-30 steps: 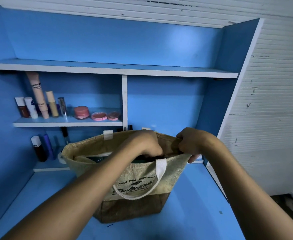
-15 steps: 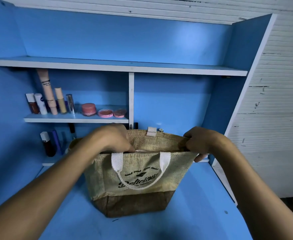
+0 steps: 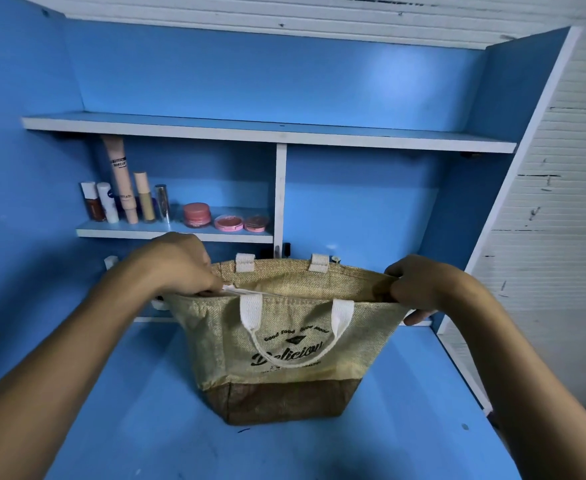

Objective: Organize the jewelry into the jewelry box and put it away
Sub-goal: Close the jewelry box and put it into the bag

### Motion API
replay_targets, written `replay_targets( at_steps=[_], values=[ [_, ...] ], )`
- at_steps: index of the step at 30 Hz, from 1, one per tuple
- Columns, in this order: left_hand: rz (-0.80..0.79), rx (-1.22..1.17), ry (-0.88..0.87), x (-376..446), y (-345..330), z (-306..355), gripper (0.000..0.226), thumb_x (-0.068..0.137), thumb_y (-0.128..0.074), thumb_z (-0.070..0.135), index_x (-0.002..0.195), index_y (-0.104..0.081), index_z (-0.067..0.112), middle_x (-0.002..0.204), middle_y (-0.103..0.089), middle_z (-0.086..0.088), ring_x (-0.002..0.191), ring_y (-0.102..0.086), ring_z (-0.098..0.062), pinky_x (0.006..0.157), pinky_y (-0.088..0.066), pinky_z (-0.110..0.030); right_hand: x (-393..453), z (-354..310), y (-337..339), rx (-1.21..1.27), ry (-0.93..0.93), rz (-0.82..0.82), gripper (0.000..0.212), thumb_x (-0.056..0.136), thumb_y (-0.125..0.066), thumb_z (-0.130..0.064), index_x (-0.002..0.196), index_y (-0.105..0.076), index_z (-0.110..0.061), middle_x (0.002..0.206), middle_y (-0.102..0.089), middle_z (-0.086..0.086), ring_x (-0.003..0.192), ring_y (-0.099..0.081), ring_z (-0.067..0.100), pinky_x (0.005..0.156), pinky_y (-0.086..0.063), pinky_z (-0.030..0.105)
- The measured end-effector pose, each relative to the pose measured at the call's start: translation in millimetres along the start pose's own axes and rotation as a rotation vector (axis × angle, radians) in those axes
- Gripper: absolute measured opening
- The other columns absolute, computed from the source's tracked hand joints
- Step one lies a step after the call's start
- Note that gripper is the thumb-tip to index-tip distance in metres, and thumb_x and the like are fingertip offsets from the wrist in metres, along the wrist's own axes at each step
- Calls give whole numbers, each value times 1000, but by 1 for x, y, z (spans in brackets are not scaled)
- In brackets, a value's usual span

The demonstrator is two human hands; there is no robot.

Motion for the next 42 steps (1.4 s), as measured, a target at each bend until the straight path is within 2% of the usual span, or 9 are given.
replay_targets(
  at_steps=[7,15,19,21,26,31,34,37,42],
  values=[
    [75,-9,125,-8,11,-48,30,75,-72,43,71,-74,13,74,-72,-5,78,-67,-21,66,-53,-31,-1,1,1,26,6,6,19,95,-50,-10,101,-68,-13,97,-65,10,76,-74,28,75,-63,37],
    [328,-268,115,1,-11,-61,27,75,-77,33,63,-63,13,62,-65,-2,68,-59,-18,62,-44,-29,5,1,-6,112,87,38,16,93,-56,-11,95,-71,-16,91,-64,9,77,-67,21,69,-62,32],
    [499,-599,75,3,-32,-73,15,83,-72,30,76,-63,19,74,-68,-1,71,-62,-20,67,-49,-34,6,9,-13,394,253,19,6,93,-68,-21,95,-72,-18,87,-67,4,78,-62,16,72,-58,30],
    [544,-850,73,2,-48,-80,12,88,-69,29,85,-59,22,90,-68,-4,77,-63,-23,73,-56,-40,0,14,-20,552,351,14,18,95,-65,-33,94,-72,-16,87,-70,0,82,-63,13,71,-57,25],
    [559,-1243,8,-11,-77,-76,19,99,-56,35,89,-59,19,91,-65,-3,66,-66,-2,57,-60,-25,-13,39,-34,748,470,18,37,89,-58,-44,110,-73,-17,109,-74,6,103,-69,16,87,-55,28],
    [539,-1390,-74,-17,-94,-65,14,99,-55,34,106,-60,23,98,-65,11,80,-65,8,75,-57,-37,-24,55,-42,842,517,2,36,85,-65,-30,119,-71,-19,119,-71,5,117,-65,19,92,-52,34],
    [513,-1437,-91,-11,-100,-58,10,100,-53,37,102,-61,32,104,-66,13,95,-64,1,81,-54,-41,-33,63,-44,846,530,60,36,85,-70,-30,120,-70,-18,118,-72,5,116,-66,20,93,-54,36],
    [480,-1463,-86,1,-102,-47,12,99,-53,42,97,-62,34,120,-64,-2,110,-62,-17,72,-56,-37,-46,73,-46,864,533,138,40,86,-73,-29,122,-69,-14,120,-71,8,113,-67,21,88,-57,33],
    [347,-1496,-90,26,-107,-15,19,99,-50,45,99,-63,32,112,-65,3,99,-63,-13,60,-57,-30,-75,97,-49,932,548,218,39,81,-70,-23,118,-69,-15,114,-74,4,107,-69,18,83,-56,30]
  ],
)
Point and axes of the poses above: each hand's wrist, its own x-axis towards the middle knuckle, its own y-axis out of the back of the hand, z = x × y, the point moved 4 cm from there along x, towards the middle knuckle
